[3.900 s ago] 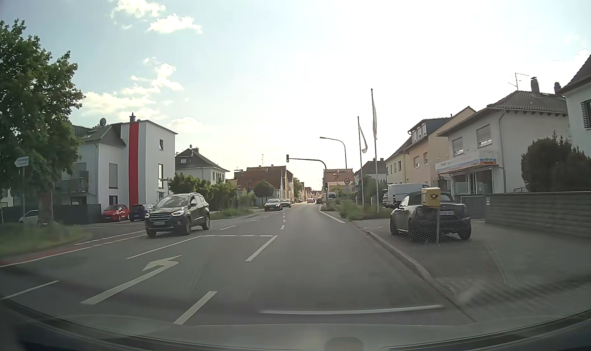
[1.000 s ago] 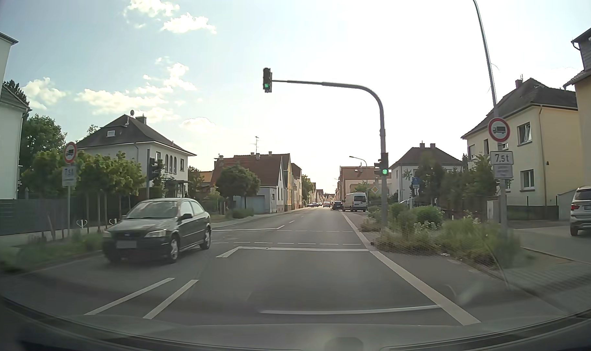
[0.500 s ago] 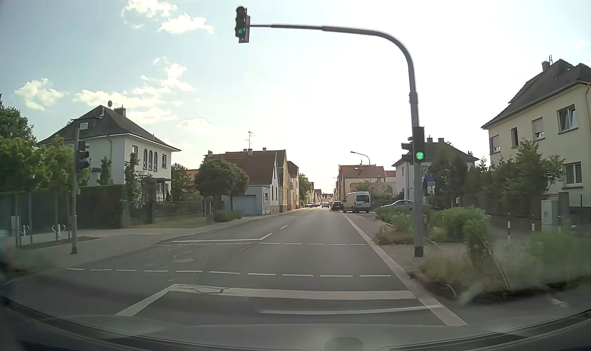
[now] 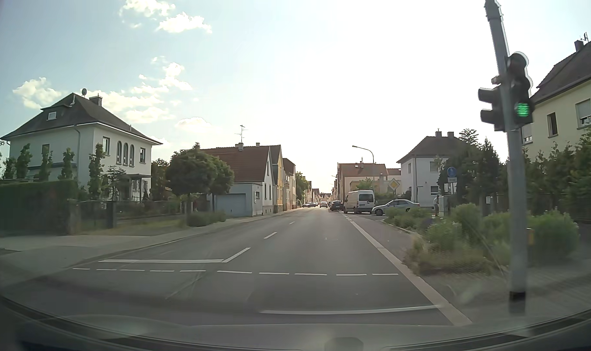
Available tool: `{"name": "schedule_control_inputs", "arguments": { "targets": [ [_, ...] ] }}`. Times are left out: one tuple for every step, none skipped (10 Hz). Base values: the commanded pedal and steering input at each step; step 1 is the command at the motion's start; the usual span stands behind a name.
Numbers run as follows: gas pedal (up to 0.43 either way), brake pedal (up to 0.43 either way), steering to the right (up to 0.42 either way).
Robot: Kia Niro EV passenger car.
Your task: Follow the waypoints while adhering to traffic rules and regulations
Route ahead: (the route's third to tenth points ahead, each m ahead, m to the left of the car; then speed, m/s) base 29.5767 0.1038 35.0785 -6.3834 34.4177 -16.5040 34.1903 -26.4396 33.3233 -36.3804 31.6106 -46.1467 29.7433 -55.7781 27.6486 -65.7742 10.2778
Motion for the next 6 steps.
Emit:
{"name": "schedule_control_inputs", "arguments": {
  "targets": [
    [0.0,0.22,0.005],
    [0.0,0.232,0.006],
    [0.0,0.244,0.006],
    [0.0,0.25,0.006],
    [0.0,0.268,0.006],
    [0.0,0.274,0.008]
  ]
}}
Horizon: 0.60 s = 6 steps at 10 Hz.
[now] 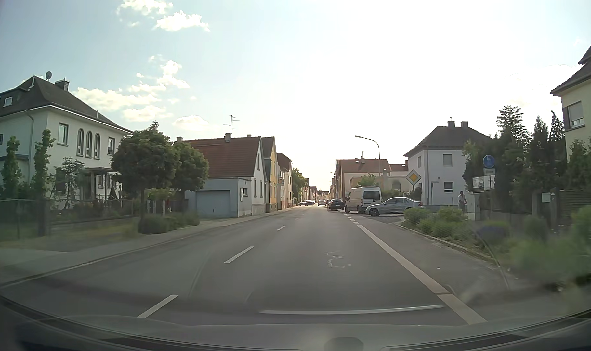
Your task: Follow the waypoints while adhering to traffic rules and regulations
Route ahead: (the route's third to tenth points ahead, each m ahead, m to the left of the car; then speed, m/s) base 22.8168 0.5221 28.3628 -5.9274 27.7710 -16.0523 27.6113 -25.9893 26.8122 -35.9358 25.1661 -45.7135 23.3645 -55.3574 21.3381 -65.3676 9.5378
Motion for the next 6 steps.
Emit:
{"name": "schedule_control_inputs", "arguments": {
  "targets": [
    [0.0,0.28,0.009],
    [0.0,0.28,0.01],
    [0.0,0.287,0.011],
    [0.0,0.287,0.011],
    [0.0,0.293,0.012],
    [0.0,0.293,0.012]
  ]
}}
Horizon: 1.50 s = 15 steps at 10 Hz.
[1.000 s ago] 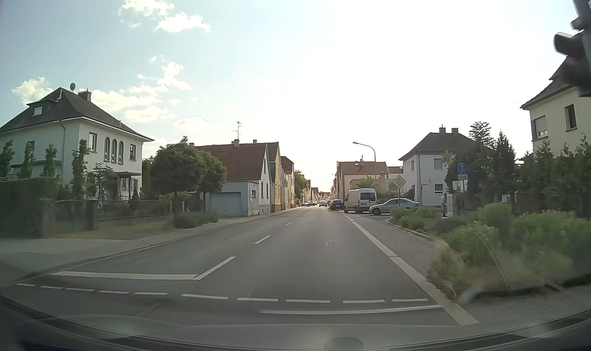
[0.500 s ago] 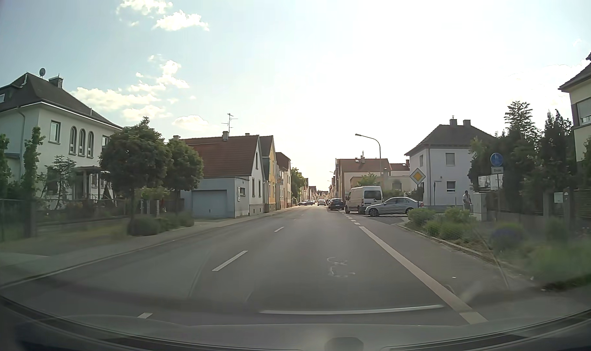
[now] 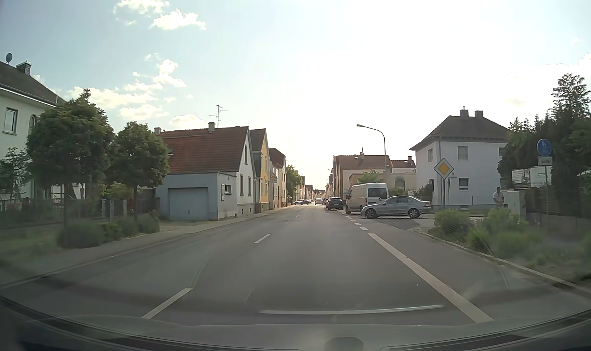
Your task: Follow the waypoints while adhering to traffic rules and regulations
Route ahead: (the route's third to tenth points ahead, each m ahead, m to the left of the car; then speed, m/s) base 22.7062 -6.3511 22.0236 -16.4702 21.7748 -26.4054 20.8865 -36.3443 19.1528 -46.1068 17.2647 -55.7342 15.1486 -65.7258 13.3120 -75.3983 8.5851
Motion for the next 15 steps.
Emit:
{"name": "schedule_control_inputs", "arguments": {
  "targets": [
    [0.0,0.299,0.012],
    [0.0,0.305,0.012],
    [0.0,0.299,0.013],
    [0.0,0.305,0.013],
    [0.0,0.305,0.016],
    [0.0,0.311,0.019],
    [0.0,0.311,0.022],
    [0.0,0.311,0.025],
    [0.0,0.311,0.03],
    [0.0,0.311,0.034],
    [0.0,0.317,0.041],
    [0.0,0.317,0.049],
    [0.0,0.317,0.056],
    [0.0,0.323,0.068],
    [0.0,0.323,0.083]
  ]
}}
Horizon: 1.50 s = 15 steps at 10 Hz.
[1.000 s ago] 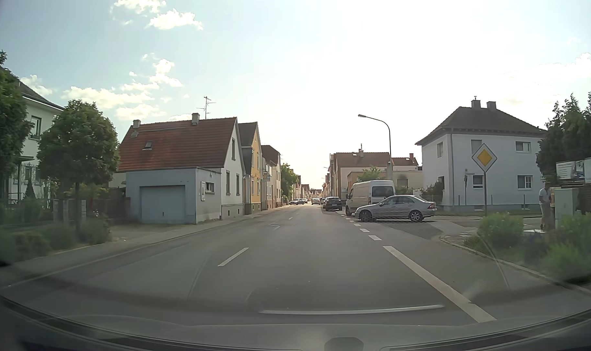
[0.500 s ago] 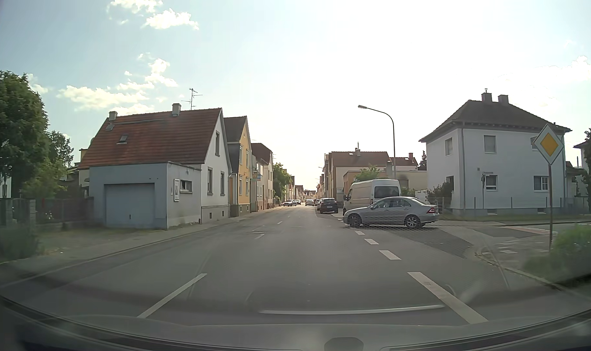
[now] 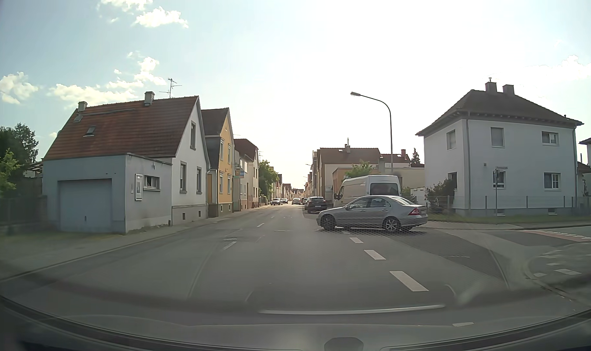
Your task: Follow the waypoints while adhering to traffic rules and regulations
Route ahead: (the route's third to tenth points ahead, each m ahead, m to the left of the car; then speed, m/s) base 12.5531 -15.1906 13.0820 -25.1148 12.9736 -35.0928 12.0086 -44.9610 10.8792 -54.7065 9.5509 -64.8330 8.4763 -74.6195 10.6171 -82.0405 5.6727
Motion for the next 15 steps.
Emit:
{"name": "schedule_control_inputs", "arguments": {
  "targets": [
    [0.0,0.323,0.097],
    [0.0,0.323,0.115],
    [0.0,0.323,0.13],
    [0.0,0.317,0.153],
    [0.0,0.317,0.177],
    [0.0,0.311,0.2],
    [0.0,0.305,0.219],
    [0.0,0.299,0.247],
    [0.0,0.274,0.274],
    [0.0,0.262,0.306],
    [0.0,0.25,0.33],
    [0.0,0.238,0.359],
    [0.0,0.238,0.383],
    [0.0,0.213,0.4],
    [0.0,0.201,0.413]
  ]
}}
